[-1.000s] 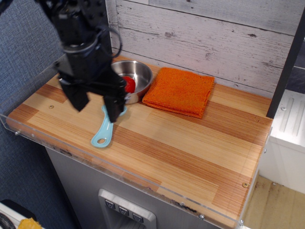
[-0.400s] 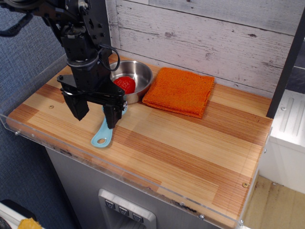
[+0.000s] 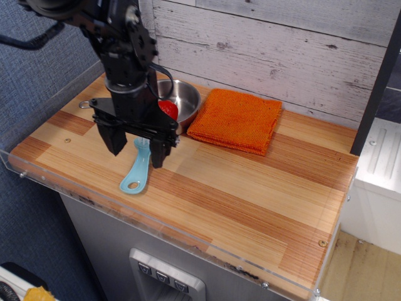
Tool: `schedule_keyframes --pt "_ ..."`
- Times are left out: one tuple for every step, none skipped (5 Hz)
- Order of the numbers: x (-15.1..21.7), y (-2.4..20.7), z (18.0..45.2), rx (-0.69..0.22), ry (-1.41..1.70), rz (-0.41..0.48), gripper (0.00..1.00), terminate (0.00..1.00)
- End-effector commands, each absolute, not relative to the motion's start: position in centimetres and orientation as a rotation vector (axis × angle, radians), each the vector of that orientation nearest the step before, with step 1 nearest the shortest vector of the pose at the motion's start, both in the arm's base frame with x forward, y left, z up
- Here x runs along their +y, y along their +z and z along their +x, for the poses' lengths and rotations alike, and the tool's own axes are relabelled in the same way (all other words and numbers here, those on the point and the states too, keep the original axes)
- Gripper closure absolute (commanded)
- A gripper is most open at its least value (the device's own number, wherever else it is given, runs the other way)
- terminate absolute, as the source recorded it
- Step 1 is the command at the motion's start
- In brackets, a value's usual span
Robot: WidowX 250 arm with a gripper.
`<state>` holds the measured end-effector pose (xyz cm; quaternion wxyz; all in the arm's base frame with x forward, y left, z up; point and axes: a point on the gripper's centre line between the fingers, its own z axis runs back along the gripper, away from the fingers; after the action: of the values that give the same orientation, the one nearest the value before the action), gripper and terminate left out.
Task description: Move the brush to the right of the napkin
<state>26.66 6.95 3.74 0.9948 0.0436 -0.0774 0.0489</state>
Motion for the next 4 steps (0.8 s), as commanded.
schedule_keyframes --pt "6.6 3.6 27.7 -0.224 0.119 0.174 0.0 0.0" --pt "7.1 2.4 27.8 -0.194 0.141 0.154 0.0 0.0" --pt "7.7 1.8 27.5 -0.178 0.161 0.138 0.0 0.0" --pt "8.0 1.0 27.5 -0.154 0.169 0.12 0.0 0.0"
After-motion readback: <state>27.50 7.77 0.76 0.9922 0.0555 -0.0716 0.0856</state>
